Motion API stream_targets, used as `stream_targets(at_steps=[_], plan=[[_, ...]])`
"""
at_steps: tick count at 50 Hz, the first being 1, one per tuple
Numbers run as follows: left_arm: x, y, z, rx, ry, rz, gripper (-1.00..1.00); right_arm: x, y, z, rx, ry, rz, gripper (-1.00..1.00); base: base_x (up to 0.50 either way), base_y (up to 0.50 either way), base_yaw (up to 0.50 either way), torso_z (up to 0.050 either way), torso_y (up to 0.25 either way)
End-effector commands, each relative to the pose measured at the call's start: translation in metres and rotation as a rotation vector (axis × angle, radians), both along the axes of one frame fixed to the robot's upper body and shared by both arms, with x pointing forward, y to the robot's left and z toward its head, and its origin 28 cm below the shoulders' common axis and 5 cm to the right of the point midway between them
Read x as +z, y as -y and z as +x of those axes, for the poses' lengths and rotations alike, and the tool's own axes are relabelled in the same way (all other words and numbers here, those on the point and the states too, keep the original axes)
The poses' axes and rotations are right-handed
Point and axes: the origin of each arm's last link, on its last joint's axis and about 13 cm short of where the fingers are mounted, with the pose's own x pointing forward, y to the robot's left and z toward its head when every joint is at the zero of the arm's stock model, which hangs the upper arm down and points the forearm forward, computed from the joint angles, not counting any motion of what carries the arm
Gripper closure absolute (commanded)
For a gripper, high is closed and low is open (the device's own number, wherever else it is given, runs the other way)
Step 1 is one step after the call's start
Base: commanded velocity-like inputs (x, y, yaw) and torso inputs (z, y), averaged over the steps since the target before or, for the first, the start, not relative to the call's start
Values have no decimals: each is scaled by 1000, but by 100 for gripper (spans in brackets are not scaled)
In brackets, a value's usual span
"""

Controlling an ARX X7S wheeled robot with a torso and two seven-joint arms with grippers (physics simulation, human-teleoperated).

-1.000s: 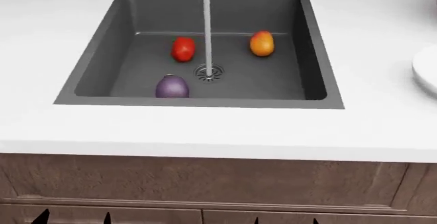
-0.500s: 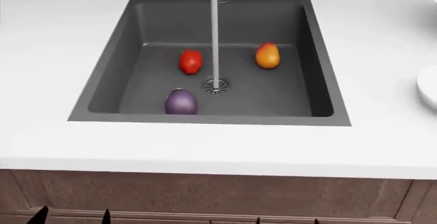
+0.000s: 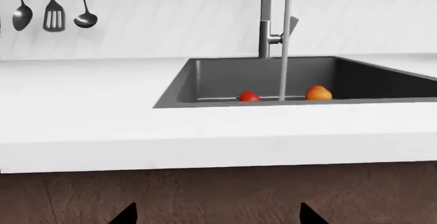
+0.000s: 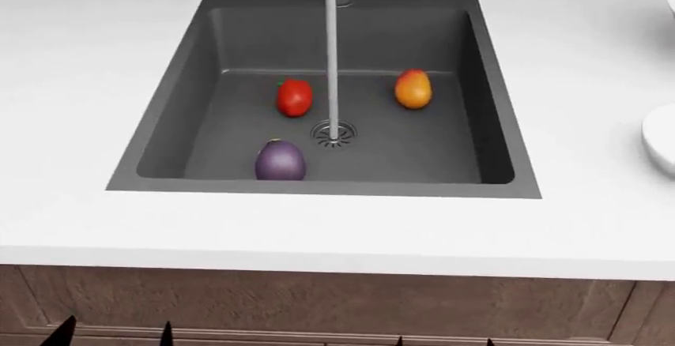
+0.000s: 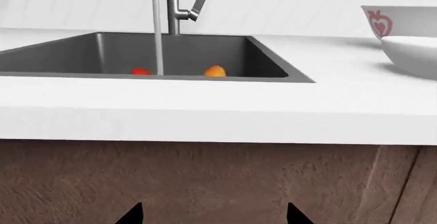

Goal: Pick the eggplants and mangos from the sink and place them in one bowl. Place the bell pepper in the other bowl. Then turn off the sink faucet.

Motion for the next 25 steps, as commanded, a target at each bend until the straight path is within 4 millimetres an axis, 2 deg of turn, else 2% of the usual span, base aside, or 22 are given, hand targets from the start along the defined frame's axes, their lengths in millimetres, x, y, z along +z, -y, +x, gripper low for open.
stream_targets(at_steps=[1, 12, 17, 25], plan=[[-2, 0, -1, 3, -5, 18, -100, -3, 0, -1, 0, -25, -20, -100, 0, 0, 0, 0, 0], [-5, -4, -4, -9, -17, 30, -100, -4, 3, -2, -15, -29, -57, -100, 0, 0, 0, 0, 0], [-6, -5, -4, -4, -25, 33, -100, -8, 2, -4, 17, -78, -152, -100, 0, 0, 0, 0, 0], [-5, -3, -2, 8, -33, 26, -100, -3, 2, -4, -5, -27, -91, -100, 0, 0, 0, 0, 0]])
